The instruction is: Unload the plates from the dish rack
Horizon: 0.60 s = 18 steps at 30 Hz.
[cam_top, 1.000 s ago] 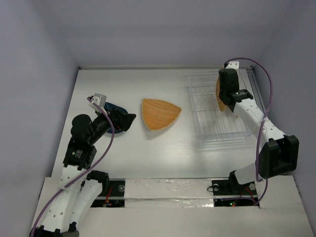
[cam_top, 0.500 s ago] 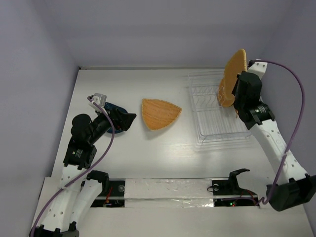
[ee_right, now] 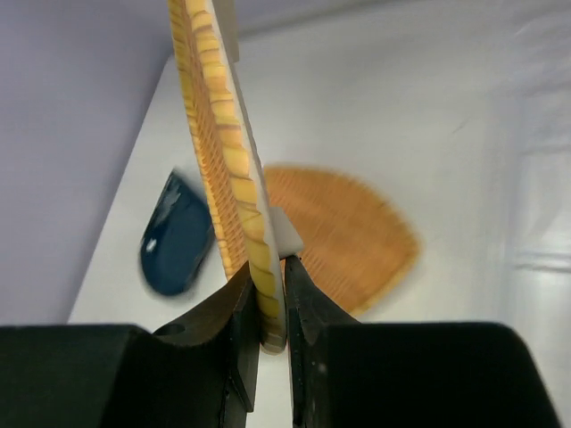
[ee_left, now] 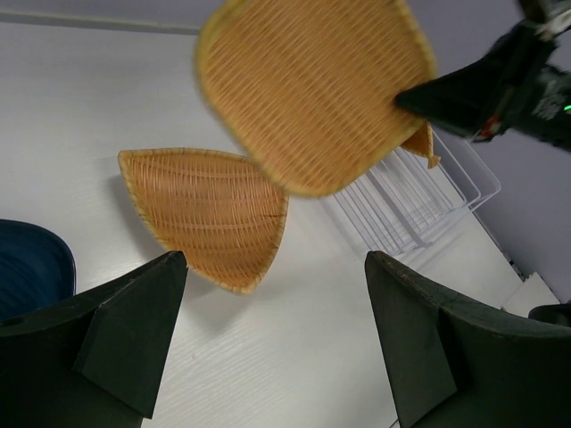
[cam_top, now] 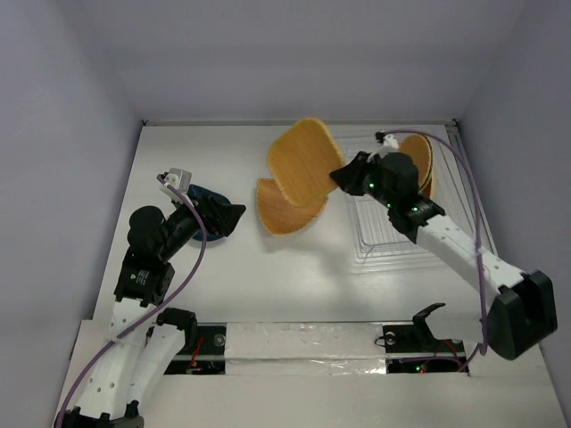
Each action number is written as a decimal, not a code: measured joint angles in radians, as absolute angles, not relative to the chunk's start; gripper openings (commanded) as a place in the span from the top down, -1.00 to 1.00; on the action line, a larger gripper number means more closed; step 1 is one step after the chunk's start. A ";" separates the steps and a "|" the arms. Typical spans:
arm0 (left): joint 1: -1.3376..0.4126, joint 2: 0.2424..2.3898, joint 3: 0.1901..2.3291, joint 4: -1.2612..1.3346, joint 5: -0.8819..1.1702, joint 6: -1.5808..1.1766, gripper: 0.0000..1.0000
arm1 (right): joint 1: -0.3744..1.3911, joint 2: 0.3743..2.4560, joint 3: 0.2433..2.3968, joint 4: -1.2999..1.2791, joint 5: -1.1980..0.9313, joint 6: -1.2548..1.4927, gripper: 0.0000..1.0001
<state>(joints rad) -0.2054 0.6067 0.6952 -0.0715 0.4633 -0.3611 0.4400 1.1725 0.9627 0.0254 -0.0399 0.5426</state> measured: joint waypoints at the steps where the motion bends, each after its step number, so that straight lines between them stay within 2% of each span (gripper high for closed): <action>1: -0.205 0.607 0.695 -0.072 0.463 -0.361 -0.57 | 0.459 1.211 0.953 0.048 -0.074 0.569 1.00; 8: -0.205 0.607 0.695 -0.071 0.464 -0.361 -0.57 | 0.572 1.429 0.890 0.253 -0.210 0.757 1.00; 18: -0.205 0.607 0.695 -0.071 0.471 -0.361 -0.57 | 0.570 1.500 0.768 0.513 -0.194 0.986 1.00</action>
